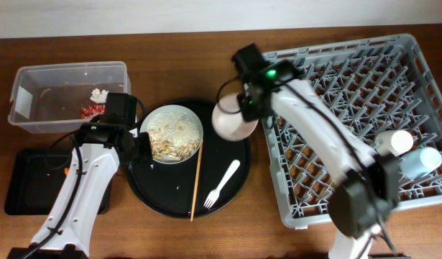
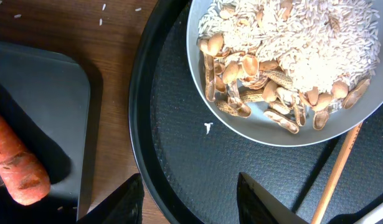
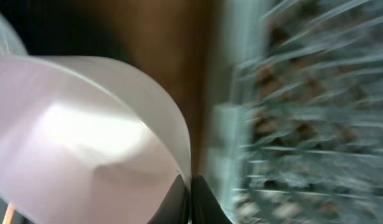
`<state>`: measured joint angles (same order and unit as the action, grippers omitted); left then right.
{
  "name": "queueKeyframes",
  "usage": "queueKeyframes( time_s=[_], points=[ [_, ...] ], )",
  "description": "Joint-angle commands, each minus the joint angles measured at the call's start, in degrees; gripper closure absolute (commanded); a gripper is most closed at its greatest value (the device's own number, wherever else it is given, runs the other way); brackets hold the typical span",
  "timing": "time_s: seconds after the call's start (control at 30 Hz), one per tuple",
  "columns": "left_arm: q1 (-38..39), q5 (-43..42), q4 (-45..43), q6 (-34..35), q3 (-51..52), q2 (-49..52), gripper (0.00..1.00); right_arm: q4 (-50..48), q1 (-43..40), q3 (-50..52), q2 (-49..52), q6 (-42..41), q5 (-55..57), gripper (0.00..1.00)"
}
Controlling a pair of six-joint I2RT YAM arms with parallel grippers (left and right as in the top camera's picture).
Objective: Sort waste into correct bins and load items into the dishwasher rack
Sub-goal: 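Carry the pink cup with the right gripper and place it in the rack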
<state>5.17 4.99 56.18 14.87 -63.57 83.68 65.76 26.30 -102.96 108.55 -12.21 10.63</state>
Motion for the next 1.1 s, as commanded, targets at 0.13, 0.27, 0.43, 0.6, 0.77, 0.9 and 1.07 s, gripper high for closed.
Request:
queueKeyframes(
  time_s=[0.13, 0.27, 0.43, 0.6, 0.77, 0.9, 1.07],
  points=[
    [-0.35, 0.85, 0.11, 0.96, 0.63, -0.39, 0.52, -0.26, -5.95, -2.08, -11.69, -0.35, 38.23, 0.96],
    [-0.35, 0.85, 0.11, 0.96, 0.63, -0.39, 0.52, 2.89, -12.79, -0.61, -11.43, -11.34, 56.17, 0.96],
    [-0.35, 0.85, 0.09, 0.96, 0.63, -0.39, 0.52, 2.45, -18.25, 3.93, -11.06, -15.98, 63.41, 0.96],
    [-0.35, 0.81, 0.11, 0.96, 0.63, -0.39, 0.52, -1.31, -23.06, 9.49, -8.50, -15.96, 62.60, 0.96],
    [-0.35, 0.35, 0.11, 0.96, 0.63, -0.39, 0.52, -4.96, -23.28, 15.37, -5.79, -15.96, 57.75, 0.96],
    [-0.35, 0.35, 0.42, 0.96, 0.63, -0.39, 0.52, -8.79, -22.71, 22.43, -4.20, -15.96, 52.89, 0.97],
    [-0.35, -0.15, 0.46, 0.96, 0.63, -0.39, 0.52, -10.47, -18.12, 25.81, -3.98, -15.96, 48.59, 0.96]
  ],
)
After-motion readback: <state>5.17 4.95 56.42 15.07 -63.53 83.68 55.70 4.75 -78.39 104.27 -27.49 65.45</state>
